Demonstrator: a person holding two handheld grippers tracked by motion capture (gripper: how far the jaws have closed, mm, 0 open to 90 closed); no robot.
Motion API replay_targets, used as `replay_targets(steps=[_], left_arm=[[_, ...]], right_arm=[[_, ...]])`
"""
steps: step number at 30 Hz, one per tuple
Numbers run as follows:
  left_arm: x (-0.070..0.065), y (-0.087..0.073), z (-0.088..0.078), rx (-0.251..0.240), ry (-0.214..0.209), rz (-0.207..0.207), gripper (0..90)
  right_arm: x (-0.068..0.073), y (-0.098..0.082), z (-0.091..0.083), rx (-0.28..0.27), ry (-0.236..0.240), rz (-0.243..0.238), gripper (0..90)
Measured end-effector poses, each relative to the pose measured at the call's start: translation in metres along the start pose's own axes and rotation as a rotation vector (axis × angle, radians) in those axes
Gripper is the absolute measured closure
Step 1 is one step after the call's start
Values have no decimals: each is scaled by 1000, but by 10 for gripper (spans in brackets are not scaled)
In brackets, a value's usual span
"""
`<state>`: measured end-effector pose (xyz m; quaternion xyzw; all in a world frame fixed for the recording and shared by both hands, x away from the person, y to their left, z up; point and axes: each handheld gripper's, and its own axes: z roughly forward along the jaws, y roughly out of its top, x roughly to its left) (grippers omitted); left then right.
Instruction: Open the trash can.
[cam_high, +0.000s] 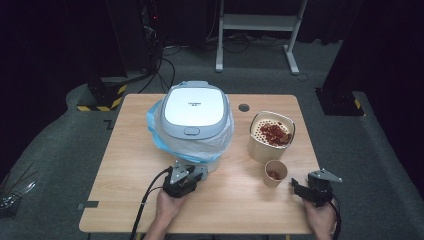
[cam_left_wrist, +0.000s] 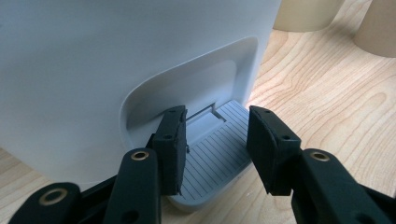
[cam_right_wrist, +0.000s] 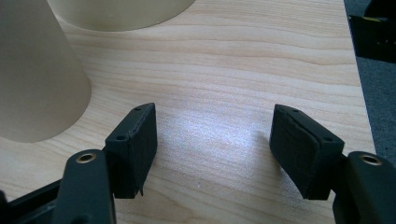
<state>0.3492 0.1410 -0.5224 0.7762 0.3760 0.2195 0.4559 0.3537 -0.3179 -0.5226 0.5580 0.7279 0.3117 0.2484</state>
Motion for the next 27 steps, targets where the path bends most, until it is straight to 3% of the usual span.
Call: replay_targets(steps=[27], left_arm=[[-3,0,2,22,14,11,577]], right_arm=[[0,0,0,2,0,-1,326]])
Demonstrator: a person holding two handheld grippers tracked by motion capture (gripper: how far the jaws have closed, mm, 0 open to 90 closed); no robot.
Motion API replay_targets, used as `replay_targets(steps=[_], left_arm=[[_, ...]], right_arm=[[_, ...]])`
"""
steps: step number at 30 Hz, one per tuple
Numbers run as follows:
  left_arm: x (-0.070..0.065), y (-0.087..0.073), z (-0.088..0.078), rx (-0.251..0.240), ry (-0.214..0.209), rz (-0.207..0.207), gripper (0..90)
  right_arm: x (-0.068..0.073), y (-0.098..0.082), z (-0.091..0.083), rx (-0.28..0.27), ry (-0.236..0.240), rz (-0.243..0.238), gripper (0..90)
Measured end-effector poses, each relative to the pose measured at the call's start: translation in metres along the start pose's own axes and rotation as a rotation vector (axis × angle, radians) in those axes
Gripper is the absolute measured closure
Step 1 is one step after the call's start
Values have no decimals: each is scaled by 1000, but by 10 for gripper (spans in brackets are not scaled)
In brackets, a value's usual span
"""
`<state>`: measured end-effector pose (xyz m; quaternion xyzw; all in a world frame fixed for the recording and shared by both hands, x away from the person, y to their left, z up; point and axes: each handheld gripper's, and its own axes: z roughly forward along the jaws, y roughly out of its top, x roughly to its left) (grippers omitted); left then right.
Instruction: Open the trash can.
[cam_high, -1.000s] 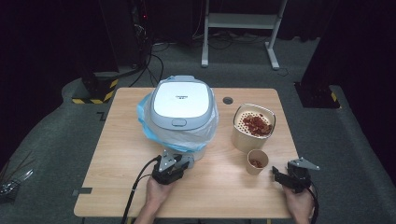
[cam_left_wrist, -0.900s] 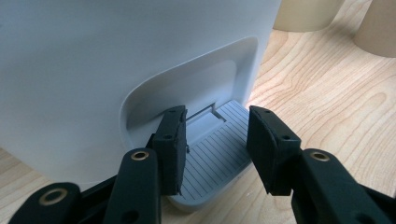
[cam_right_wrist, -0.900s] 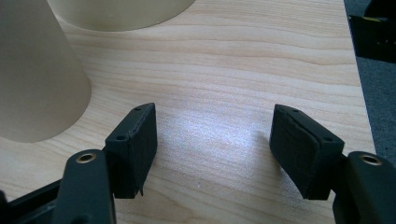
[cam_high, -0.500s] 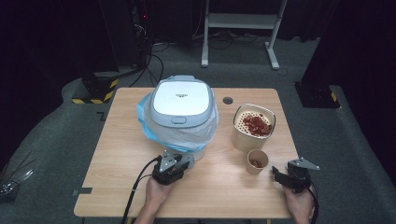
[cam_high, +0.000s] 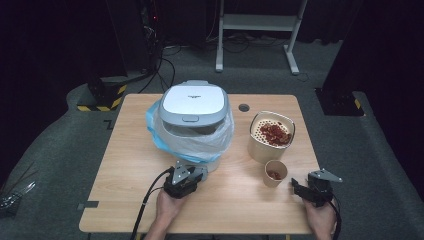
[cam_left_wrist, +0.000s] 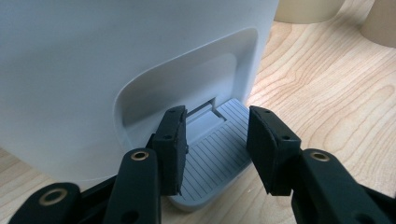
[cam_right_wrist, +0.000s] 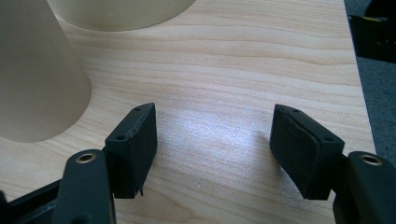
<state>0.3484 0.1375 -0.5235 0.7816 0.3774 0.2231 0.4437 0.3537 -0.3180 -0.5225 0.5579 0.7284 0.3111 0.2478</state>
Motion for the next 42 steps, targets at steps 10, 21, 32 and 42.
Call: replay_targets(steps=[10,21,32,42], left_arm=[[0,1,0,16,14,17,578],[-1,1,1,22,8,11,578],[-2,1,2,28,10,11,578],[-3,1,4,51,19,24,578]], right_arm=[[0,0,0,0,3,-3,328],[0,-1,-1,1,36,-14,300],[1,-12,-16,-56,70,9,268],[20,-19,-32,-92,127,-41,253]])
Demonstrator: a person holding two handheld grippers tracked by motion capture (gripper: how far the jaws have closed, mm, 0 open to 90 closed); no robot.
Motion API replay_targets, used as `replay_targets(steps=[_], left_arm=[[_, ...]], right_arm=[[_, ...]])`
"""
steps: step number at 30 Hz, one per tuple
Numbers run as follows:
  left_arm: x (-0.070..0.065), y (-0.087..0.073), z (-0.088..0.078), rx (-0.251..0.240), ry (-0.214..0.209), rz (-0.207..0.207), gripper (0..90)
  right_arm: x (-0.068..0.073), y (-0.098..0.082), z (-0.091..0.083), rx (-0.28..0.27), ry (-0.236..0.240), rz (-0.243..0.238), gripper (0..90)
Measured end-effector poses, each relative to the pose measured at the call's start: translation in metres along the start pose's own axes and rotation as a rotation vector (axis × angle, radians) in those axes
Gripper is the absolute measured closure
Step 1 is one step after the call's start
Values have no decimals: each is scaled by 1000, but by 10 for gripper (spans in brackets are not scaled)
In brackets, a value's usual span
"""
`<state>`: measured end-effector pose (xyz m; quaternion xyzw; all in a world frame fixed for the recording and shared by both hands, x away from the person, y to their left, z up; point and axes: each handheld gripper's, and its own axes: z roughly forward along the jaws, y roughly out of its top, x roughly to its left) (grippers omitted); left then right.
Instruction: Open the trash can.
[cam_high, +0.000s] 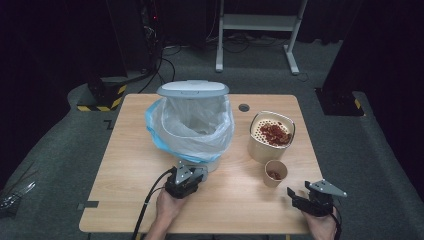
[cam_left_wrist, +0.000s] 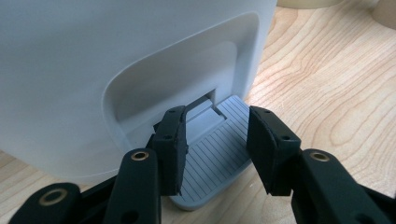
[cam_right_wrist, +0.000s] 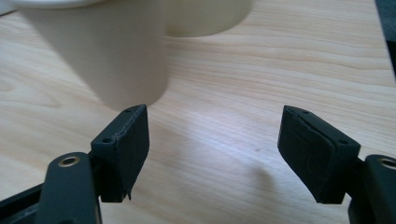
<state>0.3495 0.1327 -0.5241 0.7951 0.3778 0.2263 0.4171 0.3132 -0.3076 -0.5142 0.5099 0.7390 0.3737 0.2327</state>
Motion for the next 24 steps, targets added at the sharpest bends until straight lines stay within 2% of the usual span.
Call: replay_targets(steps=[1,4,10,21,24], left_arm=[[0,0,0,2,1,0,578],[0,1,1,11,12,12,578],[-1,1,2,24,5,6,577],[-1,1,1,26,9,10,577],[-1,1,1,27,10,10,577]], right_arm=[[1,0,-1,-4,8,-15,252],[8,-1,-4,-15,25,-15,249],[19,-2,-5,-18,53,-35,245],[30,-1,0,-24,78,-64,228],[32,2,5,-21,85,-54,204]])
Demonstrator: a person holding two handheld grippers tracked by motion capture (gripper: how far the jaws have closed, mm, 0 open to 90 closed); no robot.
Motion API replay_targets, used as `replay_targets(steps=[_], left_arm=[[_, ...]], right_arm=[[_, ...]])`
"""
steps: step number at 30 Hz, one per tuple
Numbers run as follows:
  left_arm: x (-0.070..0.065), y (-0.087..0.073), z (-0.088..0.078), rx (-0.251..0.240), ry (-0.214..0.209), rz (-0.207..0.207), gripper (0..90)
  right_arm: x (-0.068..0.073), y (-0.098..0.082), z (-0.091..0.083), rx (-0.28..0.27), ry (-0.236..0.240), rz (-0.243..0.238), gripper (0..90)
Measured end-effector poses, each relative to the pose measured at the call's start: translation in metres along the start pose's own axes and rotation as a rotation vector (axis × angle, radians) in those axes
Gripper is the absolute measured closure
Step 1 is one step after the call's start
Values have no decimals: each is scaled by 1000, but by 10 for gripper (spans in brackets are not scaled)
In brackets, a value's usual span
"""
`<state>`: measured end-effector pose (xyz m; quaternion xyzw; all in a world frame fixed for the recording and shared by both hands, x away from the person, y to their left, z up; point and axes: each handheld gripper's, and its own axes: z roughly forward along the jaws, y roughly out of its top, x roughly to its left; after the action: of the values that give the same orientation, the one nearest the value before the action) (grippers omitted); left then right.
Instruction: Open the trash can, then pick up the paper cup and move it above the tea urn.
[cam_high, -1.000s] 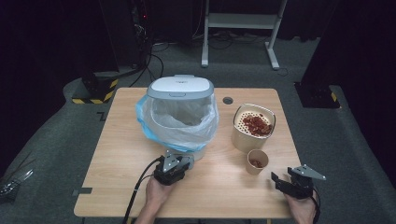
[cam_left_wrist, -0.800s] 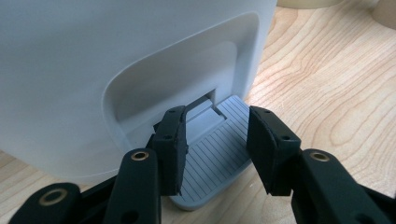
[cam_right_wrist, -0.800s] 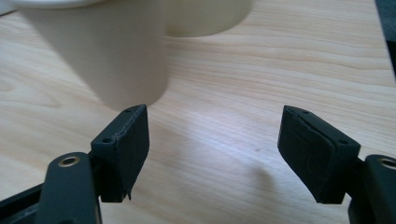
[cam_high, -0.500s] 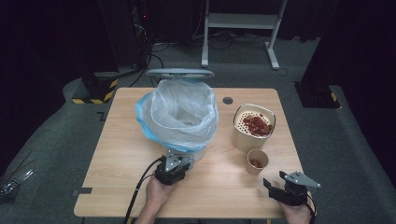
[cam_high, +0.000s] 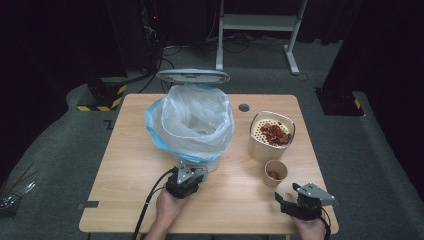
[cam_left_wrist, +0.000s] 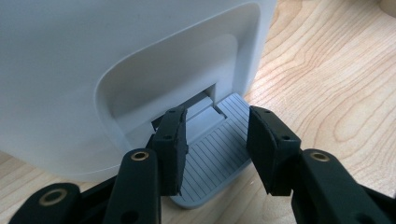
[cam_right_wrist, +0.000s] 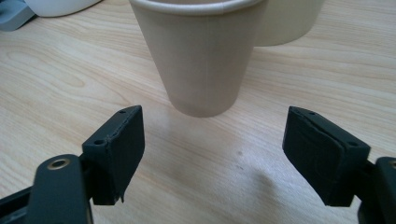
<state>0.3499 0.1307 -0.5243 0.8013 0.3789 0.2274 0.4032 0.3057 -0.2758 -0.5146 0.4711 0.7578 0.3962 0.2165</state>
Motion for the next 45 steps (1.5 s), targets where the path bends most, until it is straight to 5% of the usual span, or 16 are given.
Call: replay_targets(steps=[26,45], left_arm=[[0,0,0,0,0,-4,578],[0,0,0,-2,1,-4,577]], right_arm=[[1,17,8,-46,-6,-44,167],[-1,27,15,-123,51,-8,178]])
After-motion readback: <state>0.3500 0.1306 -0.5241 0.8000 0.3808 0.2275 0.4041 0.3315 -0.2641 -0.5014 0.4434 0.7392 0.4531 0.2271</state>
